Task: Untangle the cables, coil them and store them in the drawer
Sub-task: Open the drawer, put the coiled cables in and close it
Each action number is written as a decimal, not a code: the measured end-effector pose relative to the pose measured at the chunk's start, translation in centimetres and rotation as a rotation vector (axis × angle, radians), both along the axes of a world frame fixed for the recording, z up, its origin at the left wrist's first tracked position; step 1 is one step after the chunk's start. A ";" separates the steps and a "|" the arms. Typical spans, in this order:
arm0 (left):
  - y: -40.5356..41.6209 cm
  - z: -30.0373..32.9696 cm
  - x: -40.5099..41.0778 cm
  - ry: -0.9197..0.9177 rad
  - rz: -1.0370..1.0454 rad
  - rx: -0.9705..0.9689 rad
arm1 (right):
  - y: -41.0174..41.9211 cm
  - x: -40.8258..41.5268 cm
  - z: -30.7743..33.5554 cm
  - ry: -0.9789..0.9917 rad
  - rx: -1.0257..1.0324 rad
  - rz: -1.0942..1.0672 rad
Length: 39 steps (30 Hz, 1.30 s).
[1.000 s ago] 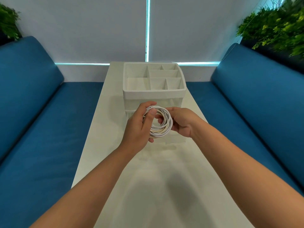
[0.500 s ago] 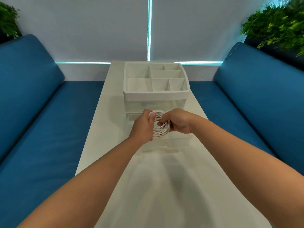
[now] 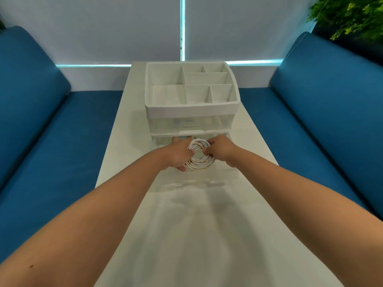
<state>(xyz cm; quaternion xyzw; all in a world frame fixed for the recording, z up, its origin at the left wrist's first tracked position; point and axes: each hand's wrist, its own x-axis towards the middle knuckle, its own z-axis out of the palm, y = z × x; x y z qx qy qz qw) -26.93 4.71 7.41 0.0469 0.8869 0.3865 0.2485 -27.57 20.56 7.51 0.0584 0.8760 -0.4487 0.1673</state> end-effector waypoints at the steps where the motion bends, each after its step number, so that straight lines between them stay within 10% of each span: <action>1: -0.2 0.1 0.0 0.045 -0.070 -0.106 | -0.2 0.0 -0.2 0.031 0.027 0.002; 6: -1.1 -0.1 0.3 0.209 -0.120 -0.344 | -0.8 0.3 -0.8 0.126 0.086 0.016; 23: -1.5 2.5 3.3 0.574 0.033 -0.281 | 0.9 3.5 2.8 0.306 0.265 0.046; 31: -1.3 6.6 2.9 1.175 0.079 -0.168 | 2.6 10.3 -0.1 0.664 0.291 0.026; 39: -1.1 7.2 1.0 0.880 0.101 -0.314 | 2.0 11.6 -2.8 0.664 0.208 -0.196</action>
